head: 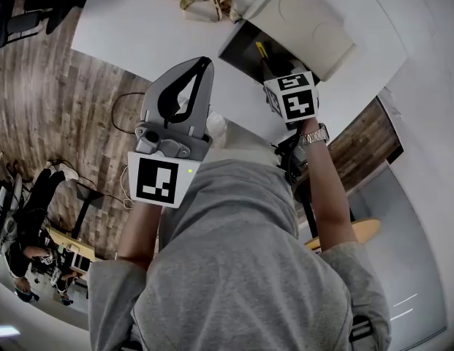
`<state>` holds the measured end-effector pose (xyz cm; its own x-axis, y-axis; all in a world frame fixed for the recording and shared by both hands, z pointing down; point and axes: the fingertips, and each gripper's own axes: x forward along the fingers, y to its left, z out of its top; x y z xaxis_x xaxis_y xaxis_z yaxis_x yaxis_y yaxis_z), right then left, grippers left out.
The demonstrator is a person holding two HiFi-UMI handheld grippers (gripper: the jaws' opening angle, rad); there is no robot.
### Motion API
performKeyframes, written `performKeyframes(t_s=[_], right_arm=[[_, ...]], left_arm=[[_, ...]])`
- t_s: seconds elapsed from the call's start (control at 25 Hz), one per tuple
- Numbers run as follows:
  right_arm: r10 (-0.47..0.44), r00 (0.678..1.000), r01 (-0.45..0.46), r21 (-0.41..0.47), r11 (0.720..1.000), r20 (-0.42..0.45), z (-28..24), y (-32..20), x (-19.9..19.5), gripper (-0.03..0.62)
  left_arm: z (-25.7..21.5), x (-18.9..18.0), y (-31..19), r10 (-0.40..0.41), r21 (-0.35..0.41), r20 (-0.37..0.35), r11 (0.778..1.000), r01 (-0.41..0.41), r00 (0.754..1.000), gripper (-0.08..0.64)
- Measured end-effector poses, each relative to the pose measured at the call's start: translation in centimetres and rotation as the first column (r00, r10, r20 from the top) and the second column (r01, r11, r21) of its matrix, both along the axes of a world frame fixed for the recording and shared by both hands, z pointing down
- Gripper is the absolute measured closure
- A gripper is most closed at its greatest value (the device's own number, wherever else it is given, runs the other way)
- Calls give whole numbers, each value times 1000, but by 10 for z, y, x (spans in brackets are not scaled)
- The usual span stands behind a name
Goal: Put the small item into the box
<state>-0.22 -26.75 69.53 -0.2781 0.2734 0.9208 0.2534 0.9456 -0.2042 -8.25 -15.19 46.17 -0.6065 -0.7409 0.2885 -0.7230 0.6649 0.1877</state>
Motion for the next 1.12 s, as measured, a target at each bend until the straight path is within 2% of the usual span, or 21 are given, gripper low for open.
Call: performKeyframes(t_s=[0.84,1.12], right_arm=[[8,1000,-8,32,999,7,6,-1,0,525],[2,1000,-3,55,998,16,4,-1,1,496]], left_arm=[[5,1,12,1,-2,-4,1000,-1,1000,557],[3,2,14,10,-2,0,1000,-10,1000,557]])
